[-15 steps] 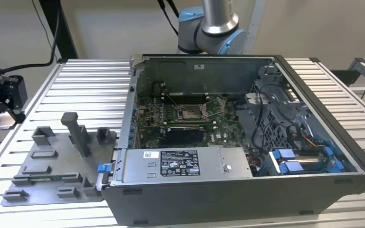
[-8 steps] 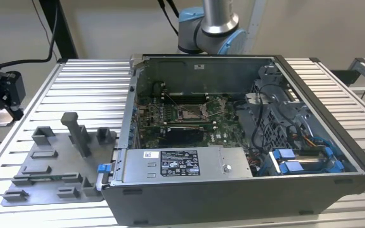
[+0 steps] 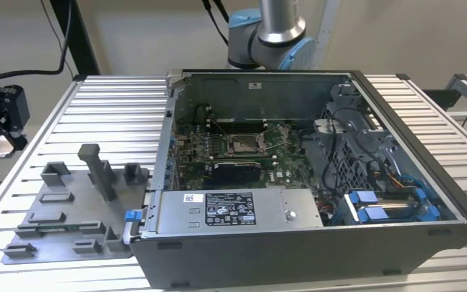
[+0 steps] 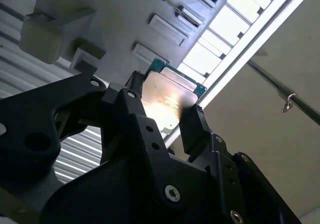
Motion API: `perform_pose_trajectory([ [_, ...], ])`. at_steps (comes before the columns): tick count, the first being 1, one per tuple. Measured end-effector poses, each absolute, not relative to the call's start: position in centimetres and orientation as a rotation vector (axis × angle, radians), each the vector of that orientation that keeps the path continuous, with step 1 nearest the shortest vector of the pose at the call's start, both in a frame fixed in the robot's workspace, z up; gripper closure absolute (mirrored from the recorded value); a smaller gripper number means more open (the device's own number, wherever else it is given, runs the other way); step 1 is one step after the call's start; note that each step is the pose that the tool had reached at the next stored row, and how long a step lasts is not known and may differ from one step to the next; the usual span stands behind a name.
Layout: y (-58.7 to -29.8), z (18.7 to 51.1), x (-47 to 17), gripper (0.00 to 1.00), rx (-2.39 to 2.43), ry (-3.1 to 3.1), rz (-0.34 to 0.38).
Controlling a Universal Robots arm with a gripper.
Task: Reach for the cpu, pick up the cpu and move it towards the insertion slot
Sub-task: 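Pick up the cpu and move it towards the insertion slot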
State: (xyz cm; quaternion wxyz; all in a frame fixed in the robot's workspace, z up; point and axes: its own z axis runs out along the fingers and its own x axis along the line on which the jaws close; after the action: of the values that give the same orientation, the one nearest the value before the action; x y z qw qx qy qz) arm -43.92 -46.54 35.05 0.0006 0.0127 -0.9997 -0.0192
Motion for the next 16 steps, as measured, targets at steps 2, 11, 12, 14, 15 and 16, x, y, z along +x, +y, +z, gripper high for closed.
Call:
perform_pose_trajectory([
  [2,-46.5,35.3,-43.9,1.0,0.04,-3.14,-0.06],
  [11,-46.5,36.4,-43.9,1.0,0.04,-3.139,-0.06],
  [12,-46.5,36.5,-43.9,1.0,0.04,-3.14,-0.06],
  [14,-46.5,36.8,-43.9,1.0,0.04,-3.14,-0.06],
  [15,-46.5,36.9,-43.9,1.0,0.04,-3.14,-0.06],
  [16,-46.5,37.0,-43.9,1.0,0.04,-3.14,-0.06],
])
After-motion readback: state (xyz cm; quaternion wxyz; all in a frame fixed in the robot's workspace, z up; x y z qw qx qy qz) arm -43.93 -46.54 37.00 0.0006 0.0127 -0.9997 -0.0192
